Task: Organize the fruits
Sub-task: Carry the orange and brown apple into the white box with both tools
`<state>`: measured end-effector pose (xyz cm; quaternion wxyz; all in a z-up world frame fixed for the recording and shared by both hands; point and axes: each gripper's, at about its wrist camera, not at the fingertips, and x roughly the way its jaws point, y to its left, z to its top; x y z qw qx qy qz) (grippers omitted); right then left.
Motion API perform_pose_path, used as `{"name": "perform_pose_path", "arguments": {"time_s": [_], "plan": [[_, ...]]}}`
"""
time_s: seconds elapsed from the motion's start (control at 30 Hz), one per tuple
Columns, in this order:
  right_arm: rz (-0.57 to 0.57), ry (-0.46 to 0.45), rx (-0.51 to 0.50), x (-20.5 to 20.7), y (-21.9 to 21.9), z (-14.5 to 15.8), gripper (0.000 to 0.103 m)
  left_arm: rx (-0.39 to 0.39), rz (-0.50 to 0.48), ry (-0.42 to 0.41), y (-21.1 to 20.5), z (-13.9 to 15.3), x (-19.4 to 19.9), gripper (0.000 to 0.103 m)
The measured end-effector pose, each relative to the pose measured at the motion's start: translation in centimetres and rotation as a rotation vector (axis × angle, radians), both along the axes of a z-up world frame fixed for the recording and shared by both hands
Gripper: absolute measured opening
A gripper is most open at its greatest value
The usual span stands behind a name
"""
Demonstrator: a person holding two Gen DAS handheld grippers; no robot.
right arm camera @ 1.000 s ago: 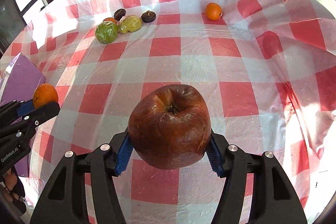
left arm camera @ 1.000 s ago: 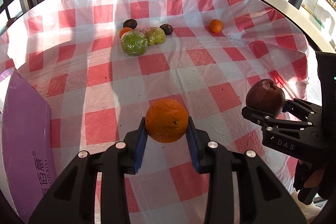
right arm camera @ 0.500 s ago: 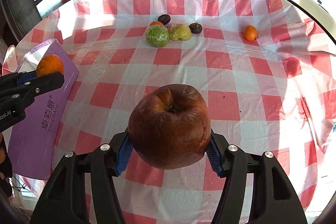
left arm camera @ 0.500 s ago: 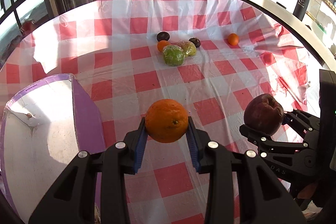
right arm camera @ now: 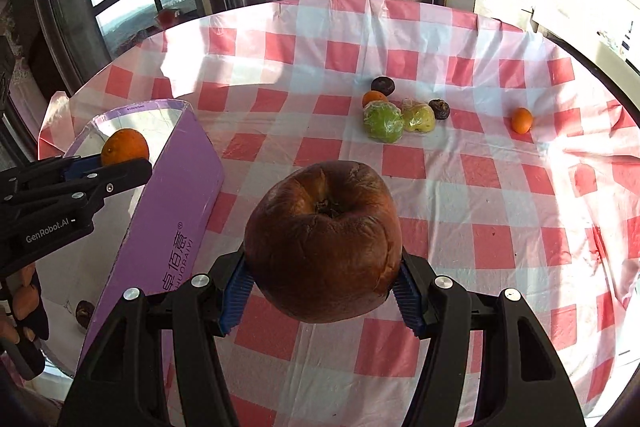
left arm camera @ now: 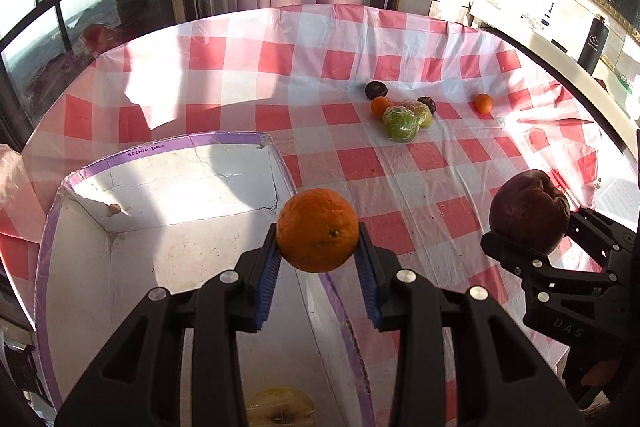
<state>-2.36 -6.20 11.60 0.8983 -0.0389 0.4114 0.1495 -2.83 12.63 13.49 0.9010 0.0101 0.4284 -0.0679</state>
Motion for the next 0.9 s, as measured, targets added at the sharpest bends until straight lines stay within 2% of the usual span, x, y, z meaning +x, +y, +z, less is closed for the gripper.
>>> {"name": "perform_pose_path", "arguments": {"time_s": [0.27,0.53,0.7,0.9], "plan": [[0.108,-0.032,0.023,-0.8,6.4,1.2,0.06,0.005,0.137,0.056,7.9,-1.4,-1.2,0.036],[0.285,-0.062,0.006,-1.4,13.1,2.4,0.06,0.027,0.263,0.157,13.9,-3.6,-2.0,0.036],[0.416,0.006,-0.095,-1.2,17.5,0.9,0.06,0.057,0.302,0.245,15.4,-5.3,-1.7,0.036],[0.563,0.097,-0.322,-2.0,22.1,-2.9,0.06,0.07,0.318,0.349,16.1,-7.5,-1.6,0.037]]}}
